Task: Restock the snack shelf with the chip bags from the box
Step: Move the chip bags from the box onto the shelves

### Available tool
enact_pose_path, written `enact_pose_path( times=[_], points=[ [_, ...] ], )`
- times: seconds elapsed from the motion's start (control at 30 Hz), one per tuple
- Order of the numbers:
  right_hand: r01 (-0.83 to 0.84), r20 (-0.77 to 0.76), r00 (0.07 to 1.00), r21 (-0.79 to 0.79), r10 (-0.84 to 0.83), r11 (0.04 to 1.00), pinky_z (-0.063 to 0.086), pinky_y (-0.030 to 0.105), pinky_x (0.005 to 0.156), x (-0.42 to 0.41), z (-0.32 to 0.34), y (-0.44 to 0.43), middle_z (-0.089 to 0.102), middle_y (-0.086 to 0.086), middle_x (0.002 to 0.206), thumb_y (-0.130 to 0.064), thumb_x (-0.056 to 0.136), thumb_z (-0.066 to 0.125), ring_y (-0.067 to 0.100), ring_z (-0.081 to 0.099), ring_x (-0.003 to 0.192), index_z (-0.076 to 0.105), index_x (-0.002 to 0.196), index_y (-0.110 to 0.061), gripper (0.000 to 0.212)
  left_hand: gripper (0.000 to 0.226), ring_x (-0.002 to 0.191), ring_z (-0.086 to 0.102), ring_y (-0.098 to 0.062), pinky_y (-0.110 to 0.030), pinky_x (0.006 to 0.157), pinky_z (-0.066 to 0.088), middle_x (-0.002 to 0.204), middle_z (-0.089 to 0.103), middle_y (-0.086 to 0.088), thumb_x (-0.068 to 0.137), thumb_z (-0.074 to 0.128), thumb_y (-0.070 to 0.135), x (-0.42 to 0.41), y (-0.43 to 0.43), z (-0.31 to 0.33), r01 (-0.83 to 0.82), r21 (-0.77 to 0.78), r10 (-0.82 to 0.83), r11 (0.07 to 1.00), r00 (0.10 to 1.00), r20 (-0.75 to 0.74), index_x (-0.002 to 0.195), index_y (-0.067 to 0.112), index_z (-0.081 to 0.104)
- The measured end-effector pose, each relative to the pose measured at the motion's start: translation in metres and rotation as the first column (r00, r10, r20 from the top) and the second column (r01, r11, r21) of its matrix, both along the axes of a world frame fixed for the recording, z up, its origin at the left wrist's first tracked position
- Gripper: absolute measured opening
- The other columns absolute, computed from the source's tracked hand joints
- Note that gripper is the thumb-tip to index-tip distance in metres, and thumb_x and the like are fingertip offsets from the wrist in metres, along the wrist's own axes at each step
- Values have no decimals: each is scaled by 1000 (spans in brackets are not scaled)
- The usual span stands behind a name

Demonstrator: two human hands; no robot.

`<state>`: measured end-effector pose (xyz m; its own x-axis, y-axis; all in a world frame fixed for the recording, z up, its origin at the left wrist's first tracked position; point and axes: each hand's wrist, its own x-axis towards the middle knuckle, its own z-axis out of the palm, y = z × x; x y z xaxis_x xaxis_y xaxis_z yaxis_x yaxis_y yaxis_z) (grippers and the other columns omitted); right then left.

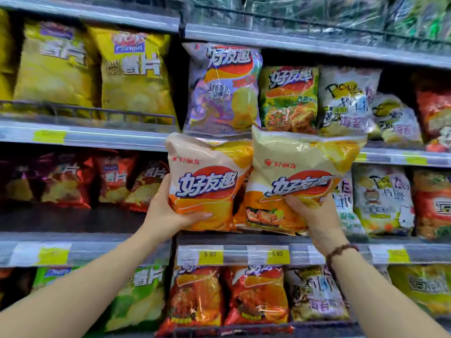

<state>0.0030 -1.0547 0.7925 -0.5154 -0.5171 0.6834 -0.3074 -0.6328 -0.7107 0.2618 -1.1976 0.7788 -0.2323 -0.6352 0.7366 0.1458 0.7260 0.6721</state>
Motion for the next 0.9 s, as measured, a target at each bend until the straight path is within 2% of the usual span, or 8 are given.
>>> enact_pose_path(
  times=[0.1, 0.23, 0.4, 0.47, 0.53, 0.6, 0.73, 0.9],
  points=[
    [27, -51, 998, -42, -29, 999, 57, 22, 66, -7, -2, -8, 76, -9, 92, -55, 31, 91, 11, 72, 86, 62, 114, -14, 97, 90, 104, 66, -3, -31, 87, 53, 110, 69, 18, 36, 95, 37, -1, -12, -4, -5, -12, 5, 1000, 1000, -6, 113, 51, 51],
    [28, -100, 995, -27, -30, 999, 58, 19, 71, -16, -5, -18, 75, -8, 93, -41, 40, 90, 13, 71, 93, 62, 108, -18, 77, 91, 99, 66, 1, -18, 79, 54, 108, 70, 20, 44, 94, 19, -7, -19, -10, -11, -3, 11, 1000, 999, 32, 123, 29, 51],
    [28, -165, 986, 112, -9, 993, 56, 15, 68, -22, -22, -27, 76, -16, 92, -59, 30, 89, 3, 71, 86, 64, 104, -23, 85, 91, 101, 67, -1, -12, 73, 53, 107, 72, 13, 42, 94, 27, -6, -25, -19, -9, 63, 3, 998, 996, 92, 123, 26, 54],
    [35, -178, 984, 144, -9, 989, 57, 15, 67, -24, -22, -29, 76, -11, 87, -45, 41, 92, -4, 70, 81, 63, 100, -24, 69, 90, 101, 66, 2, -10, 71, 52, 109, 71, 13, 42, 93, 32, -6, -22, -18, -28, 68, 19, 997, 992, 123, 123, 30, 54],
    [47, -183, 983, 182, -14, 982, 54, 9, 62, -25, -19, -29, 69, -13, 88, -17, 57, 88, -14, 65, 71, 59, 93, -29, 48, 90, 99, 64, 6, -8, 71, 51, 109, 69, 15, 42, 92, 36, -6, -21, -16, -42, 70, 32, 997, 989, 146, 123, 33, 52],
    [55, -175, 984, 235, -14, 970, 50, 8, 61, -27, -17, -29, 66, -15, 92, -10, 64, 85, -17, 62, 70, 56, 93, -34, 48, 93, 97, 65, 5, -14, 76, 52, 108, 70, 16, 39, 92, 42, -5, -21, -14, -52, 94, 36, 994, 985, 166, 122, 37, 51],
    [5, -138, 989, 343, 46, 939, 49, 29, 87, -31, -13, -30, 64, -16, 99, -35, 56, 84, 0, 60, 91, 54, 102, -35, 55, 104, 100, 62, 2, -25, 86, 50, 109, 68, 19, 27, 88, 62, -5, -25, -7, -68, 105, 40, 992, 967, 253, 122, 40, 51],
    [16, -155, 986, 427, 56, 904, 46, 32, 91, -28, -2, -37, 65, -12, 103, -41, 48, 83, 2, 58, 92, 54, 110, -29, 70, 103, 111, 60, -4, -37, 99, 49, 118, 66, 18, 37, 91, 59, -8, -29, 1, -62, 93, 26, 994, 938, 345, 128, 42, 47]
  ],
)
